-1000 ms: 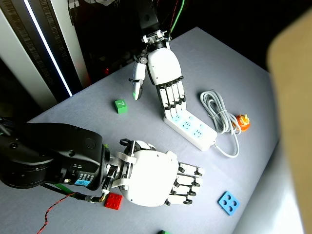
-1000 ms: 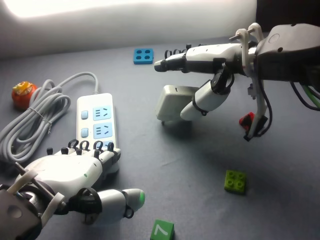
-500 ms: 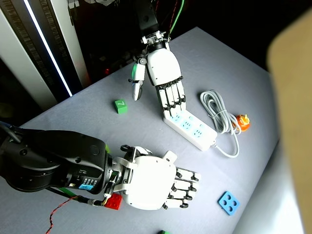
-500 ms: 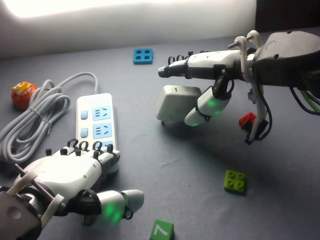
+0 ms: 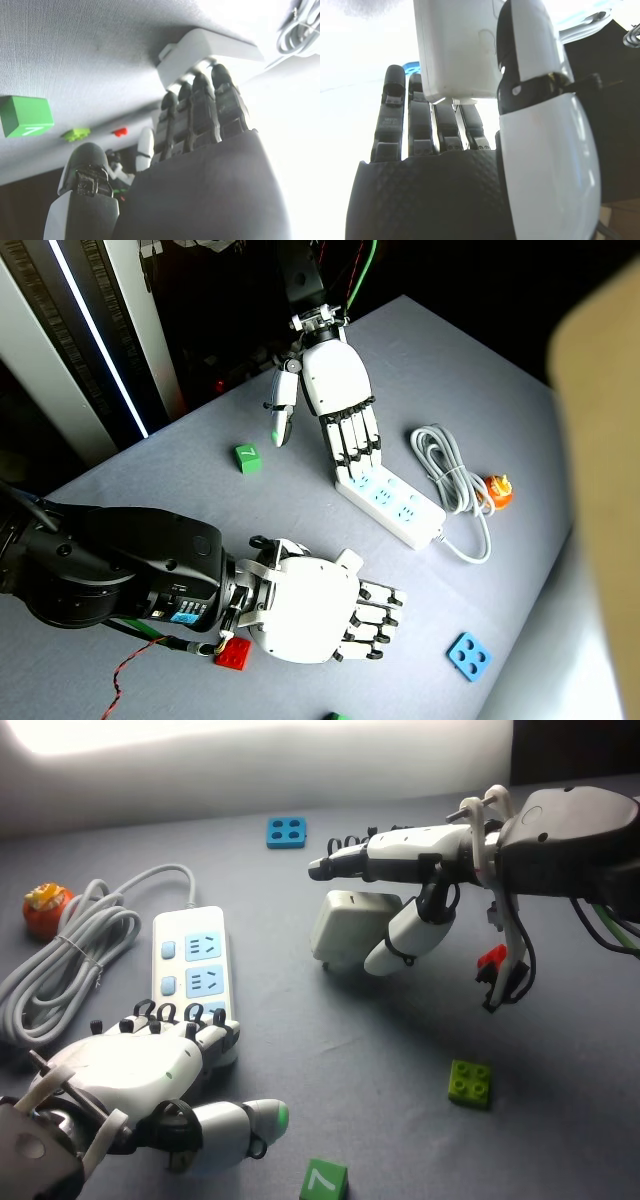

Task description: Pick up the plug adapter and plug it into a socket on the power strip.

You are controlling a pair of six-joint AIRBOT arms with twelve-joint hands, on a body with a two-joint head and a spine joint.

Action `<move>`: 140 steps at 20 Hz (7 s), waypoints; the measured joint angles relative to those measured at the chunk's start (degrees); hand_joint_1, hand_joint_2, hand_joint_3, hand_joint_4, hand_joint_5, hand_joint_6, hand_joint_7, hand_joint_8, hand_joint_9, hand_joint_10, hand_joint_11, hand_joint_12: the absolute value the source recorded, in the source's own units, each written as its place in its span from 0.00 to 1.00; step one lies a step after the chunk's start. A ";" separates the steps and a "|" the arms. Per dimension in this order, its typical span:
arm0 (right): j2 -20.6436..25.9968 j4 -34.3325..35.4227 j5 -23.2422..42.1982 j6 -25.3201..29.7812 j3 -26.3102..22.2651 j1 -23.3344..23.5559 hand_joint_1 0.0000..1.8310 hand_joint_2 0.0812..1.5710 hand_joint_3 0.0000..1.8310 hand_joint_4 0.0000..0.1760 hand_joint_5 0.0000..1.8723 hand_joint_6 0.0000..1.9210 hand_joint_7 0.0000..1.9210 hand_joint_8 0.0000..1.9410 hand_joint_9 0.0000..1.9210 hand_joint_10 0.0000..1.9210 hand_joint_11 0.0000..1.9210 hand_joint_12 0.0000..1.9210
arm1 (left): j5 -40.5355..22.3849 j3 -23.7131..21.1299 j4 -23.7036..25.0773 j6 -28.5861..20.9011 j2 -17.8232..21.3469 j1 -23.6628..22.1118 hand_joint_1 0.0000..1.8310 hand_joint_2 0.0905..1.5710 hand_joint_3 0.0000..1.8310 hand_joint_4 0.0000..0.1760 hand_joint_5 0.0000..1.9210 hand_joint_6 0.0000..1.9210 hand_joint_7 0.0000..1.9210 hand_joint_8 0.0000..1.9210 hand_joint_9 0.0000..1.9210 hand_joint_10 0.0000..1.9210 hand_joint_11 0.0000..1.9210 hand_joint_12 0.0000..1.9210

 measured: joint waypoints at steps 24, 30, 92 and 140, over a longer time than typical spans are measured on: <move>-1.31 0.04 2.32 -0.48 0.35 0.04 0.59 0.68 0.00 0.00 0.28 0.01 0.30 0.01 0.29 0.01 0.03 0.59 | -0.09 -0.15 -0.17 0.11 -0.13 0.00 0.00 0.79 0.00 0.00 0.06 0.00 0.08 0.00 0.07 0.00 0.00 0.17; -1.55 0.02 3.08 -0.68 0.70 0.02 0.62 0.73 0.00 0.00 0.46 0.57 0.54 0.01 0.53 0.03 0.25 0.58 | -0.13 -0.15 -0.15 0.13 -0.13 0.00 0.00 0.78 0.00 0.00 0.06 0.00 0.08 0.00 0.07 0.00 0.00 0.19; -5.86 -97.68 -22.84 77.20 0.31 18.62 0.67 0.70 0.00 0.00 0.49 0.52 0.53 0.52 0.55 0.24 0.35 0.59 | -0.94 -0.15 0.33 -0.07 -0.31 0.63 0.00 0.78 0.00 0.00 0.07 0.00 0.11 0.00 0.12 0.00 0.00 0.24; -28.46 -129.11 -22.53 107.97 9.97 12.11 0.66 0.71 0.00 0.00 0.48 0.54 0.52 0.55 0.56 0.20 0.36 0.56 | -1.03 -0.13 0.48 -0.11 -0.31 0.83 0.00 0.78 0.00 0.00 0.08 0.00 0.13 0.00 0.13 0.00 0.00 0.21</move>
